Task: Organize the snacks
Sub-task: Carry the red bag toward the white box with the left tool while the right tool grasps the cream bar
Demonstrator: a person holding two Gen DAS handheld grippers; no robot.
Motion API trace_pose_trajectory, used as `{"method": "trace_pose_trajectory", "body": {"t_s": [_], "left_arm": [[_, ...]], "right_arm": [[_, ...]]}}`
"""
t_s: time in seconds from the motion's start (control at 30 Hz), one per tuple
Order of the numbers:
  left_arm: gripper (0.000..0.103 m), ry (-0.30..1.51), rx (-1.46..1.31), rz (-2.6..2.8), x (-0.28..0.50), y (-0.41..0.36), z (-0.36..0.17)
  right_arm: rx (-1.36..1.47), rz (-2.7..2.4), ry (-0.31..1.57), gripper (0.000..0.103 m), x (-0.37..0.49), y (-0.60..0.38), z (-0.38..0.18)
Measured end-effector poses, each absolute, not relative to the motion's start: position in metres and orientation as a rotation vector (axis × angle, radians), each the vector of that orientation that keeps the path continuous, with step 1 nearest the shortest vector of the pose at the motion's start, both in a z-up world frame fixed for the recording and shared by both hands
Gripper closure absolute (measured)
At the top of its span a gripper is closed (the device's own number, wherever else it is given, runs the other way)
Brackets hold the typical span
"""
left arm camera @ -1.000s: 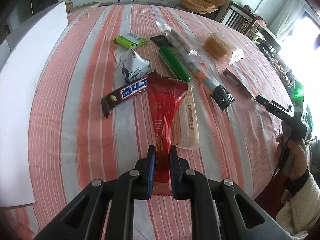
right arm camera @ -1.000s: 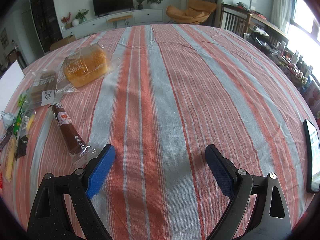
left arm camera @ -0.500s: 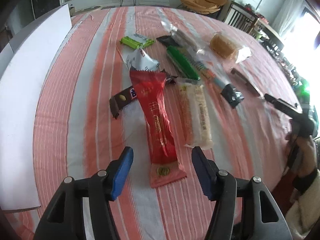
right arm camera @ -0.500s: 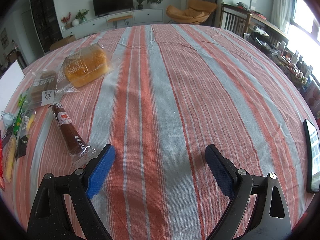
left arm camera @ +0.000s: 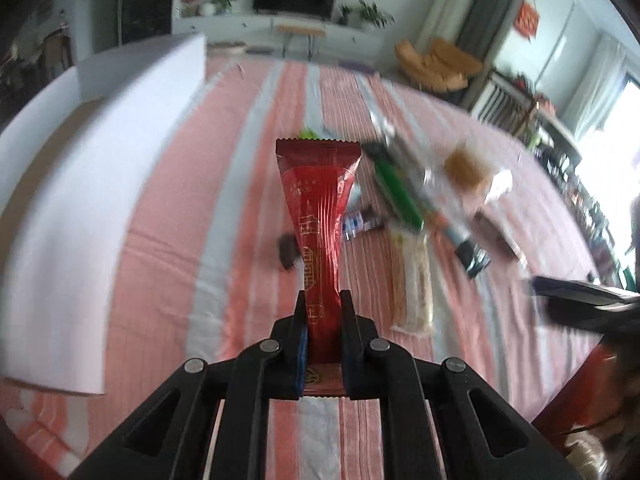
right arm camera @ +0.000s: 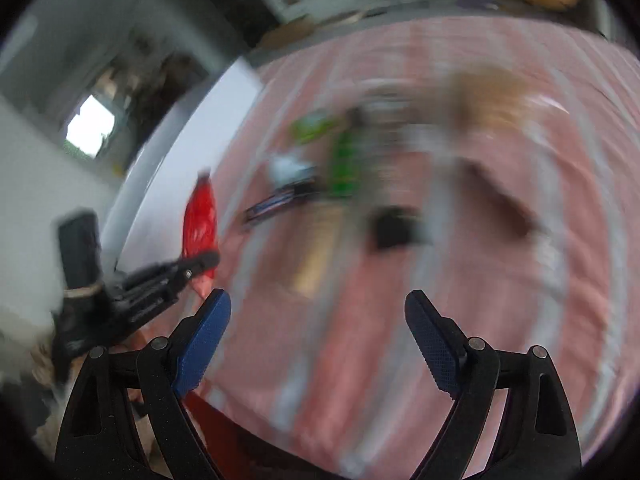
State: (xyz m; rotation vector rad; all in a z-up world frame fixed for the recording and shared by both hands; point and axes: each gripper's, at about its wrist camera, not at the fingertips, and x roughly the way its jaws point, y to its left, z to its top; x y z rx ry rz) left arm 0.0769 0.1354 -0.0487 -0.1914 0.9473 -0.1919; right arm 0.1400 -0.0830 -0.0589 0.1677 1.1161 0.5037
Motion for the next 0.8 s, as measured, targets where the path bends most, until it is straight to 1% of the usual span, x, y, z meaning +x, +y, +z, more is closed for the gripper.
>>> {"method": "trace_pose_trajectory", "body": {"t_s": [0.17, 0.23, 0.27, 0.3, 0.37, 0.43, 0.6, 0.67, 0.73, 0.8], "left_arm": [[0.091, 0.841, -0.198, -0.145, 0.053, 0.163, -0.01], [0.091, 0.816, -0.208, -0.12, 0.047, 0.178, -0.001], [0.091, 0.805, -0.221, -0.108, 0.045, 0.188, 0.003], [0.091, 0.798, -0.233, -0.098, 0.044, 0.197, 0.007], [0.091, 0.785, -0.255, -0.078, 0.046, 0.216, 0.014], [0.091, 0.773, -0.267, -0.061, 0.051, 0.233, 0.021], [0.091, 0.768, -0.221, 0.054, 0.073, 0.28, 0.035], [0.091, 0.786, -0.211, 0.097, 0.08, 0.3, 0.035], [0.091, 0.809, -0.204, 0.146, 0.086, 0.32, 0.032], [0.091, 0.83, -0.199, 0.2, 0.09, 0.341, 0.03]], "right_arm": [[0.0, 0.321, 1.211, 0.014, 0.182, -0.017, -0.099], [-0.048, 0.302, 1.21, 0.019, 0.18, -0.009, -0.108], [-0.061, 0.295, 1.217, 0.057, 0.177, -0.008, -0.114], [-0.062, 0.287, 1.194, 0.071, 0.173, -0.011, -0.113], [-0.024, 0.293, 1.202, 0.071, 0.17, -0.025, -0.113], [0.083, 0.321, 1.203, 0.071, 0.166, -0.044, -0.105], [0.278, 0.465, 1.103, 0.071, 0.158, -0.045, -0.039], [0.317, 0.545, 1.06, 0.071, 0.162, -0.024, -0.008], [0.31, 0.649, 1.029, 0.071, 0.167, 0.019, 0.022], [0.295, 0.722, 1.007, 0.071, 0.181, 0.06, 0.036]]}}
